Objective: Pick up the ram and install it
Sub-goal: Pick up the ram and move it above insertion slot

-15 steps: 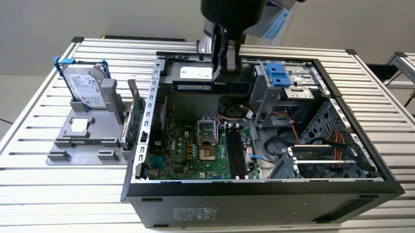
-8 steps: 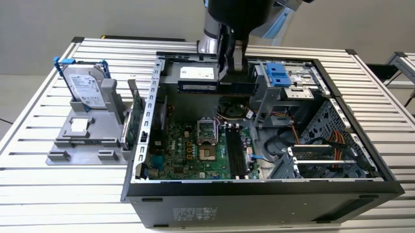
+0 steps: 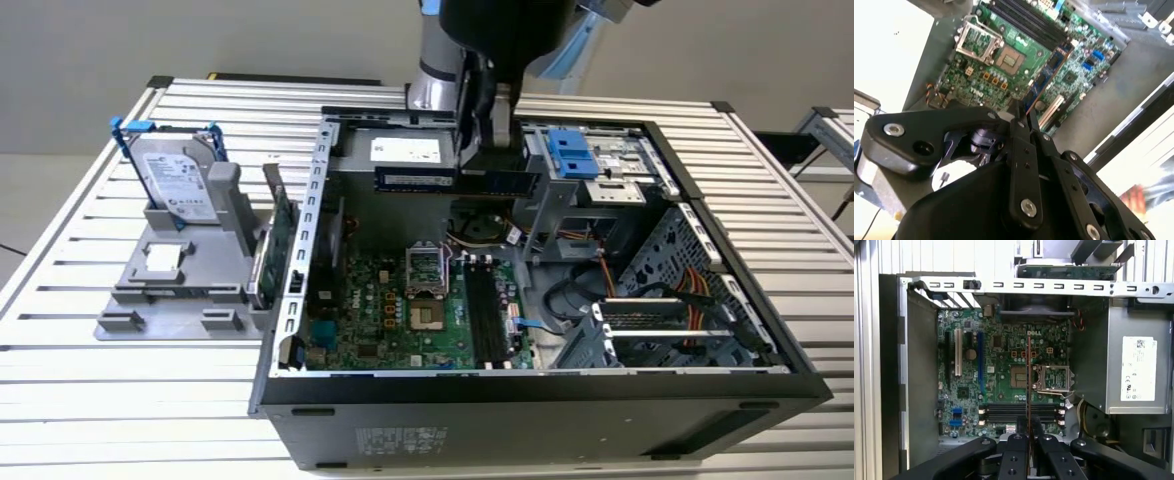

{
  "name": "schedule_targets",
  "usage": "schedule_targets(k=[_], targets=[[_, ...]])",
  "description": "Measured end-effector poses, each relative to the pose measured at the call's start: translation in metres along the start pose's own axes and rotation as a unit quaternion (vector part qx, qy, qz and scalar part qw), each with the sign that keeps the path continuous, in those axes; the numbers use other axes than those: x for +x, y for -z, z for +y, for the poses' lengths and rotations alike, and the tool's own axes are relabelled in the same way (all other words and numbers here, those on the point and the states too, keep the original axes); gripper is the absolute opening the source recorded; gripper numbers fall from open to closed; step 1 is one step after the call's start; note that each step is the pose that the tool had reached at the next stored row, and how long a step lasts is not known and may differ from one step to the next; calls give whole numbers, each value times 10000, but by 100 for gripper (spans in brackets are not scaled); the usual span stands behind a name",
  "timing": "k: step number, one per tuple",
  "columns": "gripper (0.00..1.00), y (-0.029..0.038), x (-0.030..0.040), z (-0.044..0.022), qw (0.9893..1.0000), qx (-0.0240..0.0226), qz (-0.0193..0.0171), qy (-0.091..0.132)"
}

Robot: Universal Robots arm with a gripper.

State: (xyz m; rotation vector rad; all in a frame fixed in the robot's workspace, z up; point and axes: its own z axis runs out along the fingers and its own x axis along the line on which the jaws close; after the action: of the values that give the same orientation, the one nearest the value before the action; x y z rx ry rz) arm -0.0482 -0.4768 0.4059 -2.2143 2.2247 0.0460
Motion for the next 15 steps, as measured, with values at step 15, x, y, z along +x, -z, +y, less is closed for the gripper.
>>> schedule_targets(k=[15], targets=[[0, 1, 0, -63, 10000, 0, 1, 0]])
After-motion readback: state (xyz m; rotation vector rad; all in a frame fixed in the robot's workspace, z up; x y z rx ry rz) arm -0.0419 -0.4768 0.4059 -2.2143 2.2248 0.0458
